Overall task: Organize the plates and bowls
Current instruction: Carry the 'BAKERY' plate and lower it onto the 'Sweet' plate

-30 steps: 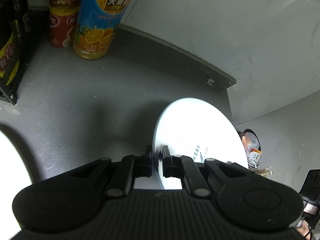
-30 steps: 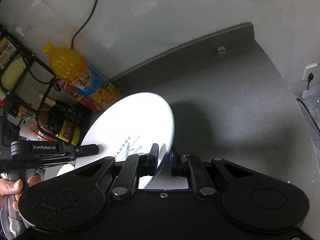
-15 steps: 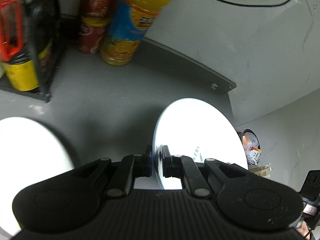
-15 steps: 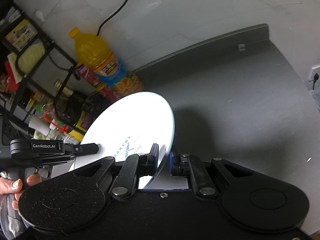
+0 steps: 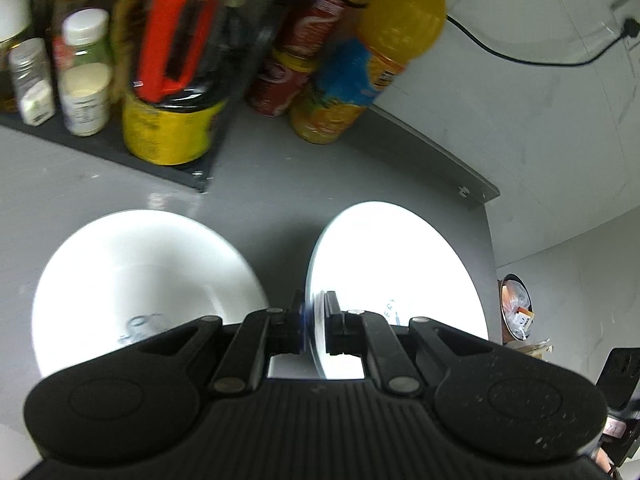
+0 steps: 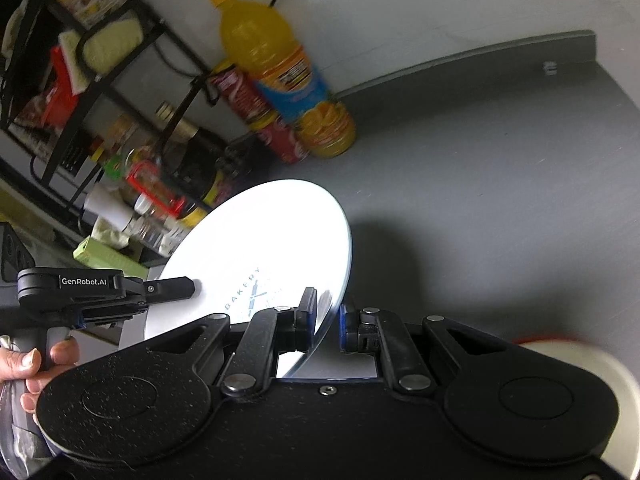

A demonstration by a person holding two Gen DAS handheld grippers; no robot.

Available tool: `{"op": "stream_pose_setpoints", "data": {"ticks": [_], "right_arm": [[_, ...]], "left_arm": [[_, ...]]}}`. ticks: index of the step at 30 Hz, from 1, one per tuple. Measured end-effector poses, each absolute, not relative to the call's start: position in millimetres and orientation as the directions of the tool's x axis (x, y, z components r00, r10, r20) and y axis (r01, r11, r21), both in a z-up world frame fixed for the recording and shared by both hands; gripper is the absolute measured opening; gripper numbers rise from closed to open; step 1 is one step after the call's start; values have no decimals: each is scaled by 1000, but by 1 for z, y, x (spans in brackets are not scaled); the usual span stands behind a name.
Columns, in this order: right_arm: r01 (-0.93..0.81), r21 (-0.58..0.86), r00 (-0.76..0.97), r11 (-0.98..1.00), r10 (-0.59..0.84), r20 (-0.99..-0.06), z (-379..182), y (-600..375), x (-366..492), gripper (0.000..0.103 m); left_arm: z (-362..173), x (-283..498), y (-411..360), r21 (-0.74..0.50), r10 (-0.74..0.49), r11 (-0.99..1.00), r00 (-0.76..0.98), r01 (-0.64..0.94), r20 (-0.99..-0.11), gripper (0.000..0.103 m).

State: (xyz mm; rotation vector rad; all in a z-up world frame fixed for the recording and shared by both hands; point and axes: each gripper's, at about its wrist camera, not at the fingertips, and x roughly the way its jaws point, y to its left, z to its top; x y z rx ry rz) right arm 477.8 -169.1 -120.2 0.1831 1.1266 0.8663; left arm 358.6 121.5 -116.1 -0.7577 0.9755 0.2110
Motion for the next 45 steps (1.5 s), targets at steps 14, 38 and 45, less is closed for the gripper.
{"op": "stream_pose_setpoints", "data": {"ticks": [14, 38, 45], "right_arm": [[-541, 523, 106, 659, 670, -735, -129, -128, 432, 11], [-604, 427, 50, 673, 567, -822, -160, -61, 393, 11], [-614, 386, 62, 689, 530, -846, -165, -54, 389, 11]], "left_arm": [[-134, 301, 154, -484, -152, 689, 546, -539, -824, 6], [-200, 254, 205, -487, -168, 594, 493, -641, -854, 7], [-214, 259, 207, -460, -166, 601, 461, -654, -872, 10]]}}
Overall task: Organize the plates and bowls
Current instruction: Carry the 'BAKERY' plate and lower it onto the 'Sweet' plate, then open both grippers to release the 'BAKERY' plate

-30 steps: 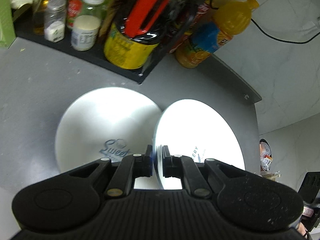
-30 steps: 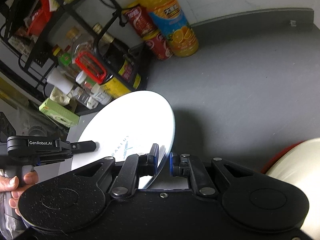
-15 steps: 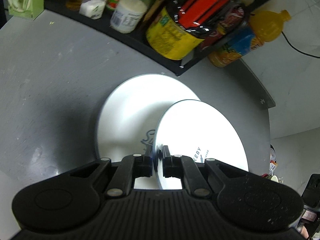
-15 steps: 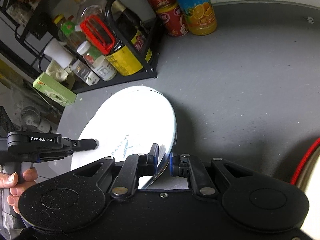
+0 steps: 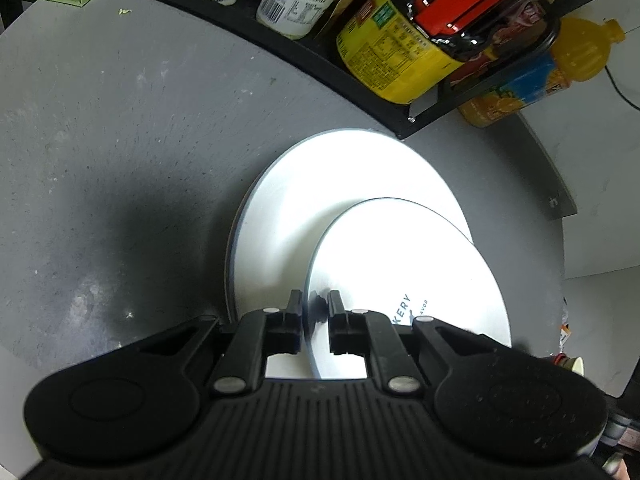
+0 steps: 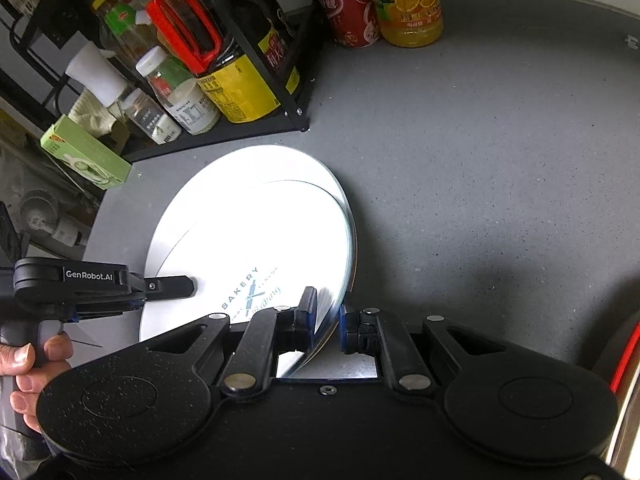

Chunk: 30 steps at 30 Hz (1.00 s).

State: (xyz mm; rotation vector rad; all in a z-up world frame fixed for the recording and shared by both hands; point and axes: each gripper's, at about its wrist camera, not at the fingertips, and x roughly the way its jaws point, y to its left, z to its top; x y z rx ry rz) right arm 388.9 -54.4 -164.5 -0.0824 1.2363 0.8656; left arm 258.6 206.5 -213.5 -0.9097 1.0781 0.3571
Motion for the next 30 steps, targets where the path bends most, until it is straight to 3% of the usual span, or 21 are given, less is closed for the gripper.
{"op": "stream_pose_setpoints", "data": {"ticks": [20, 28, 30], "right_arm": [[-660, 291, 136, 692, 491, -861, -164, -44, 380, 11], [-670, 275, 141, 690, 482, -865, -164, -42, 378, 12], [-664, 277, 138, 695, 477, -868, -166, -40, 379, 13]], "left_arm": [[-206, 279, 198, -330, -92, 699, 378, -634, -921, 17], [-173, 269, 204, -275, 15, 704, 401, -655, -916, 58], [-169, 267, 206, -242, 58, 708, 396, -664, -916, 62]]}}
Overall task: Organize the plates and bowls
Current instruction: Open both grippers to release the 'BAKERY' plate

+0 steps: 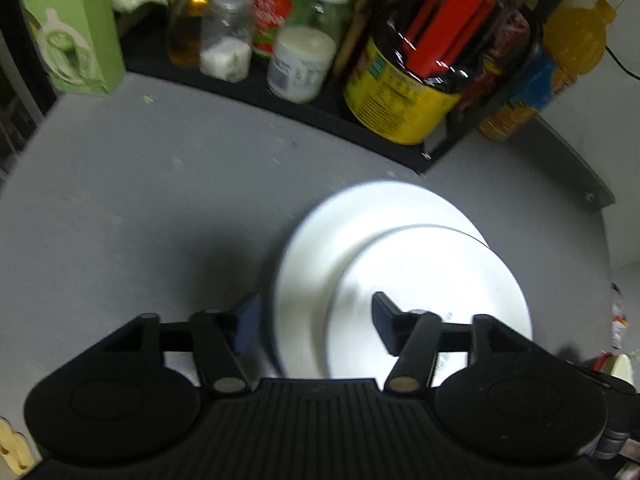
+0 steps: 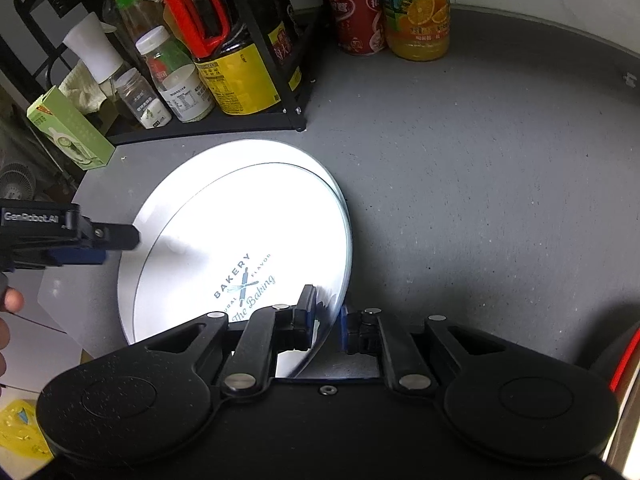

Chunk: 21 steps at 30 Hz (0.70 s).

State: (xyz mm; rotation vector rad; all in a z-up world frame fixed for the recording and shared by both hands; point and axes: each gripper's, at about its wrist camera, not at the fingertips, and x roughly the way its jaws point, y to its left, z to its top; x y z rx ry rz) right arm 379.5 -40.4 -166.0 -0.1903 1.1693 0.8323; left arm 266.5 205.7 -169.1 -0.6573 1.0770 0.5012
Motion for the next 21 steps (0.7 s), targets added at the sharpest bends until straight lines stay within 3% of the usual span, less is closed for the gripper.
{"op": "stream_pose_setpoints", "data": {"ticks": [11, 21], "right_arm": [[-678, 258, 129, 688, 457, -880, -177, -31, 383, 20], [-662, 256, 125, 705, 440, -890, -181, -24, 384, 28]], "left_arm": [[-206, 258, 213, -235, 27, 676, 342, -699, -939, 65], [-208, 258, 226, -245, 34, 658, 354, -712, -935, 65]]}}
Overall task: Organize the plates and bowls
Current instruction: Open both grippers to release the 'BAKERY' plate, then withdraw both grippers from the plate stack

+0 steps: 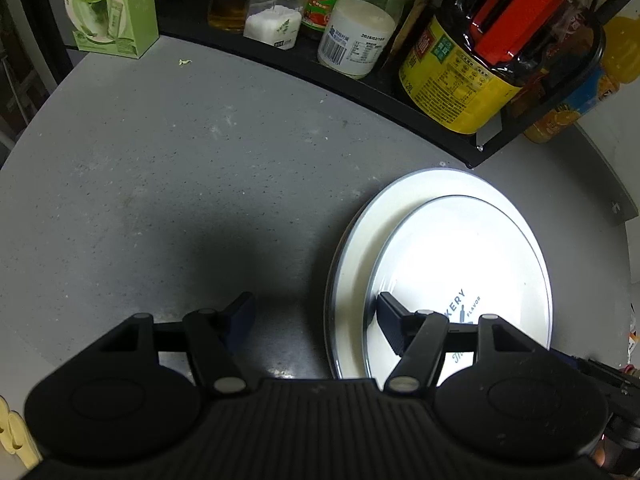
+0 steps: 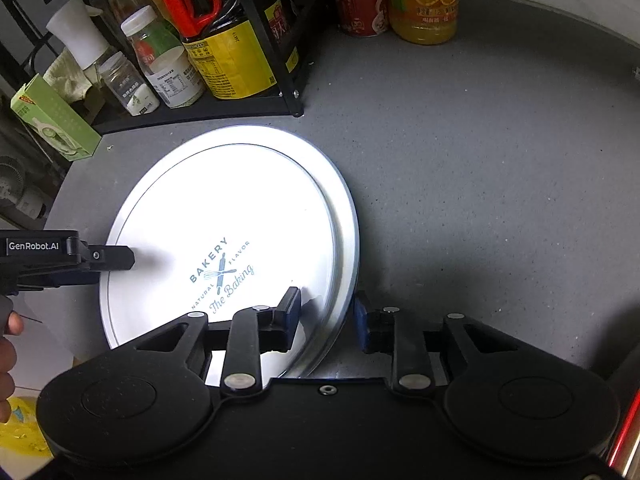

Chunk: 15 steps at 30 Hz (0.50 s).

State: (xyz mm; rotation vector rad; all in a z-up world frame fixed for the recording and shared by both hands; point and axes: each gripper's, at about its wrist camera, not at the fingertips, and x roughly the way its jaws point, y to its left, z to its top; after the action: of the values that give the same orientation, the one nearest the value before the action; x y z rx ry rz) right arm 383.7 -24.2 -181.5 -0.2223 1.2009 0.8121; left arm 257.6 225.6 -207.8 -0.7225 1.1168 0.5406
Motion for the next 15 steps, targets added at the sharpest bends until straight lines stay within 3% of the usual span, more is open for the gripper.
{"op": "stream_pose_setpoints", "data": {"ticks": [5, 9, 12, 15], "right_arm": [[-647, 282, 150, 708, 482, -863, -161, -36, 384, 34], [-649, 313, 161, 693, 527, -834, -137, -53, 379, 66], [-649, 323, 173, 689, 547, -819, -122, -67, 374, 74], [-652, 330, 191, 683, 569, -800, -109, -80, 369, 91]], "left_arm": [[-191, 259, 221, -198, 81, 689, 345, -697, -935, 65], [-171, 255, 218, -257, 61, 674, 399, -692, -915, 65], [-157, 255, 211, -247, 72, 686, 402, -684, -913, 72], [-144, 254, 201, -260, 72, 697, 426, -668, -902, 82]]}}
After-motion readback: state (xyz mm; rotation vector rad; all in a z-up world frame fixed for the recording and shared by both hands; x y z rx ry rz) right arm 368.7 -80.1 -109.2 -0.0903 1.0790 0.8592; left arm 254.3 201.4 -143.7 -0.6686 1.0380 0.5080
